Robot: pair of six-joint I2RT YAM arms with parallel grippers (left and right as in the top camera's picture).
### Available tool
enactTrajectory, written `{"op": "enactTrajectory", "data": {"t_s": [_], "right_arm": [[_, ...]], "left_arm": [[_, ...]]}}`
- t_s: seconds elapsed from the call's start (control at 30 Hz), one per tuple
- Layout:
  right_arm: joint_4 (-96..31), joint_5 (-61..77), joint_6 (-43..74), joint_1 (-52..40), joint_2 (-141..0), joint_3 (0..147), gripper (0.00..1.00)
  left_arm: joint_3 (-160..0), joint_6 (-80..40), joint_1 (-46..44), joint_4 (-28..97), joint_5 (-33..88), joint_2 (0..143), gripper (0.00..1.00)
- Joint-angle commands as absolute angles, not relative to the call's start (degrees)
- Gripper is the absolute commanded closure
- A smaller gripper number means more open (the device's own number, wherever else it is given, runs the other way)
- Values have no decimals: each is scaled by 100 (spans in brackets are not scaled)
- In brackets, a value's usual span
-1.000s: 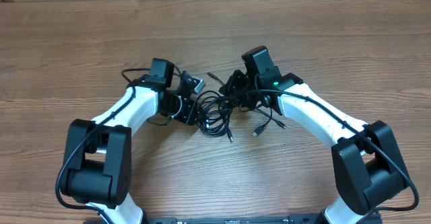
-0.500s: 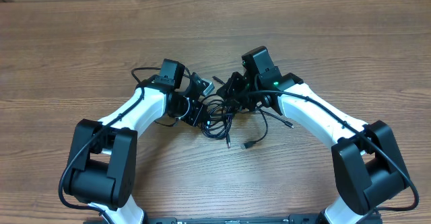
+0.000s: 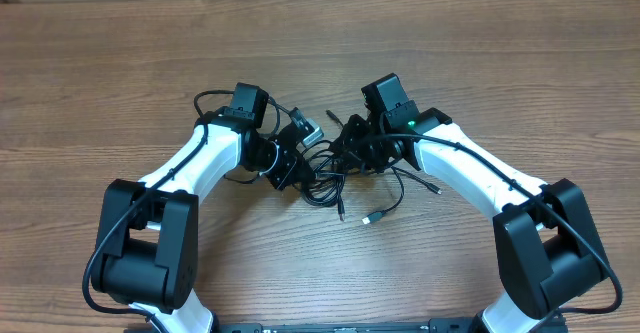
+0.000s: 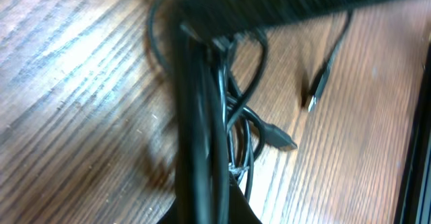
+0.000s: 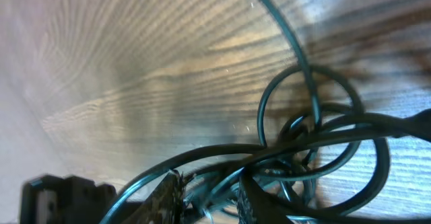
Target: Untangle cables
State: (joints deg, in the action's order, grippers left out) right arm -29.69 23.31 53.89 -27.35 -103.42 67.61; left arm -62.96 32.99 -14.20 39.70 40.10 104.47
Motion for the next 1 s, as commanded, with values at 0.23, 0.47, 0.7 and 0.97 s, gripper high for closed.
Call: {"op": "enactTrajectory", "data": {"t_s": [0.23, 0.47, 0.7, 0.97], "right_arm": [[-2646, 2753, 5741, -2700, -10363, 6755, 76], [-3426, 2689, 5673, -2705, -10363, 6755, 76], [-3898, 1944, 5673, -2703, -10363, 6751, 71], [-4351, 1914, 5682, -2757, -10363, 6751, 66]], "left_arm": [[-6390, 4136, -1433, 4053, 4307, 10263, 96], [-6390, 4110, -1431, 4025, 4305, 10263, 96], [-6390, 4042, -1431, 4001, 4305, 10263, 96], [-6390, 3940, -1431, 3957, 4289, 10263, 96]]}}
